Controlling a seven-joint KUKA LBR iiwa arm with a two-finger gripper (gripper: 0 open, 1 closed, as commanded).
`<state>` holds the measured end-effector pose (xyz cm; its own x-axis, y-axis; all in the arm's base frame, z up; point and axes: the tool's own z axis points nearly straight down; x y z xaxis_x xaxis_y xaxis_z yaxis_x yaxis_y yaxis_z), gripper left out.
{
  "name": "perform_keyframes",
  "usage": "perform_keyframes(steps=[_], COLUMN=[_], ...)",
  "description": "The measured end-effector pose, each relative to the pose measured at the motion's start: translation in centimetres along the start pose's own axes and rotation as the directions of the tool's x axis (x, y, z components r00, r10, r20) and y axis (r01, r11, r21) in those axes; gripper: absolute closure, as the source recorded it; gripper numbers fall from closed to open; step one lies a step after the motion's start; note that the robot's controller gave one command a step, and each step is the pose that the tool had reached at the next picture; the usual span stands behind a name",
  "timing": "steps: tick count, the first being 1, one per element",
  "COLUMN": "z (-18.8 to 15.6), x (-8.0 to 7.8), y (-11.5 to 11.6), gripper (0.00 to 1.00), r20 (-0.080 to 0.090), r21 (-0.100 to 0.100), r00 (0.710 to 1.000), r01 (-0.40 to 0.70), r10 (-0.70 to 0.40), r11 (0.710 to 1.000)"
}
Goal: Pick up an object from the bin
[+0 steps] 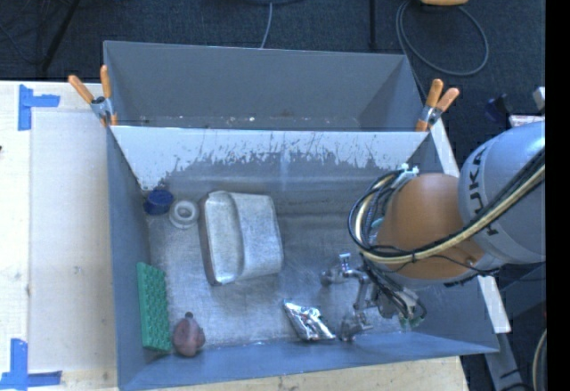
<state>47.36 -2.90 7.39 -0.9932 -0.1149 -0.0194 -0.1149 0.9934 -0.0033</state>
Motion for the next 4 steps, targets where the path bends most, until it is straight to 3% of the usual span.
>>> perform_keyframes(steps=[1,2,3,4], z=[0.1,0.2,0.1,0.1], x=[-1.1,-0.9,-1.2,-1.2], y=[4.8,6.9,9.9,10.0], gripper=[0.0,0.0,0.0,1.0], r20=[-0.006,-0.011,-0.007,-0.008], r21=[-0.001,0.002,0.001,-0.001], r00=[0.999,0.963,0.987,0.987], r01=[0.034,-0.27,-0.162,-0.158], r10=[-0.034,0.27,0.162,0.158], r11=[0.999,0.963,0.987,0.987])
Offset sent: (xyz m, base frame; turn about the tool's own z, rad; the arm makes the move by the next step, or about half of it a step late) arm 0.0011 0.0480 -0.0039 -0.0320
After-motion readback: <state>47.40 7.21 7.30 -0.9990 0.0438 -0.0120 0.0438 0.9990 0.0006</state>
